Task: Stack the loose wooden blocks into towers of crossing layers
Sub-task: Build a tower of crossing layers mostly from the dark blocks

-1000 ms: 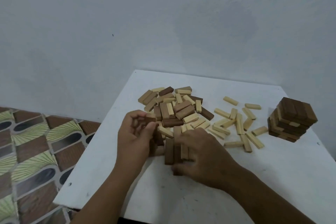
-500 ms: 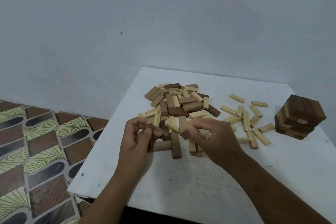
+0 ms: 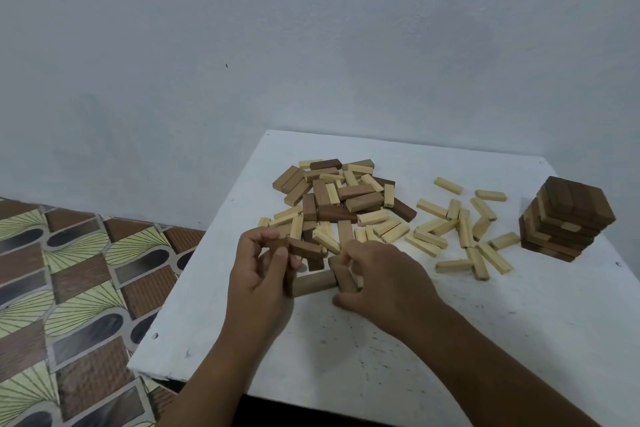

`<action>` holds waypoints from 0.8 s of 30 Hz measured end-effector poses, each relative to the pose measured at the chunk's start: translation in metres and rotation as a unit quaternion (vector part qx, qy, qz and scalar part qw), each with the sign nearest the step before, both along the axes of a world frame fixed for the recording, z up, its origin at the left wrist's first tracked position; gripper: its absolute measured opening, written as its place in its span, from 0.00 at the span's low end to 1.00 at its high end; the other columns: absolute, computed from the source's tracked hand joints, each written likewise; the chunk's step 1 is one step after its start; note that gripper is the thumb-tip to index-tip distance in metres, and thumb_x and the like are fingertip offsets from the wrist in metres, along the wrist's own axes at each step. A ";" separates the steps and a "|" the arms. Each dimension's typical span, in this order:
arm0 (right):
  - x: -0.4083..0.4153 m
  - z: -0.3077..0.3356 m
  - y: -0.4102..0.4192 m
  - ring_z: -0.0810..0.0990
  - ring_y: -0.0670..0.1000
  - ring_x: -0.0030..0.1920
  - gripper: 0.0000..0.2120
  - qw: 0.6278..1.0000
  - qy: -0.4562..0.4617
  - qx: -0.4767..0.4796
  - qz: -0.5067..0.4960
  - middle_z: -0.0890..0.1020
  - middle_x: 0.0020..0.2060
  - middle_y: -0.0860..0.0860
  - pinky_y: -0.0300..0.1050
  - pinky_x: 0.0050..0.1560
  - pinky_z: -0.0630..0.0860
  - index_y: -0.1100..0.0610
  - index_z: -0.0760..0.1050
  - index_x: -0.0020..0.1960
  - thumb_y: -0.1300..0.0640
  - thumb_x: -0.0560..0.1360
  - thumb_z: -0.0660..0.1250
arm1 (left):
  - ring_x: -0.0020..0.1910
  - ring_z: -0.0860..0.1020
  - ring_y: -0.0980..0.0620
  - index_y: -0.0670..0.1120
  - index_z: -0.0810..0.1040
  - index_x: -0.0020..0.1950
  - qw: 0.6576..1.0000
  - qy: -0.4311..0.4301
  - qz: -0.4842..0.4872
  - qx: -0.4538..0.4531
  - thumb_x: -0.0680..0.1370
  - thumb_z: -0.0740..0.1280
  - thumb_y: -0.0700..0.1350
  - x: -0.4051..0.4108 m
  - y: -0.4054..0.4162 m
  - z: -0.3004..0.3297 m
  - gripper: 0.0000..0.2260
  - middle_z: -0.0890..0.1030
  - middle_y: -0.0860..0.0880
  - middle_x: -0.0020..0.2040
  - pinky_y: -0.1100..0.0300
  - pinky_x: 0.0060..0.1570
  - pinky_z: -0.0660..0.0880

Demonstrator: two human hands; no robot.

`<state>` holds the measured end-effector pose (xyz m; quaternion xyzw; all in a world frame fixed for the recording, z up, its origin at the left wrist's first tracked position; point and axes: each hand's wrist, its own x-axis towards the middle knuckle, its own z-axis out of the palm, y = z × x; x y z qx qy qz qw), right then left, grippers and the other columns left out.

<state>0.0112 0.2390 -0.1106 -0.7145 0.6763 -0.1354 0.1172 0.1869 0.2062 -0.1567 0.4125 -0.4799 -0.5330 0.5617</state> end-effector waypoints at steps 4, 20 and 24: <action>0.003 -0.005 -0.005 0.77 0.47 0.42 0.14 1.000 0.005 -0.019 -0.014 0.80 0.42 0.43 0.40 0.36 0.70 0.45 0.73 0.51 0.45 0.69 0.72 | 0.42 0.77 0.40 0.48 0.73 0.57 0.999 -0.025 -0.015 -0.019 0.80 0.61 0.39 -0.001 0.002 0.001 0.07 0.79 0.39 0.44 0.32 0.53 0.75; -0.090 0.004 0.052 0.79 0.40 0.41 0.07 0.958 -0.177 -0.120 -0.192 0.80 0.38 0.37 0.42 0.40 0.79 0.44 0.76 0.44 0.49 0.69 0.74 | 0.40 0.81 0.52 0.60 0.75 0.51 0.942 -0.262 -0.026 -0.206 0.76 0.72 0.40 -0.066 0.013 0.021 0.15 0.80 0.57 0.44 0.54 0.37 0.80; -0.124 -0.010 0.091 0.78 0.40 0.39 0.08 0.959 -0.133 -0.087 -0.236 0.79 0.37 0.37 0.38 0.39 0.77 0.43 0.75 0.44 0.47 0.70 0.74 | 0.41 0.82 0.56 0.50 0.78 0.53 0.935 -0.259 -0.138 -0.198 0.76 0.72 0.39 -0.124 0.024 0.024 0.09 0.81 0.57 0.45 0.63 0.39 0.80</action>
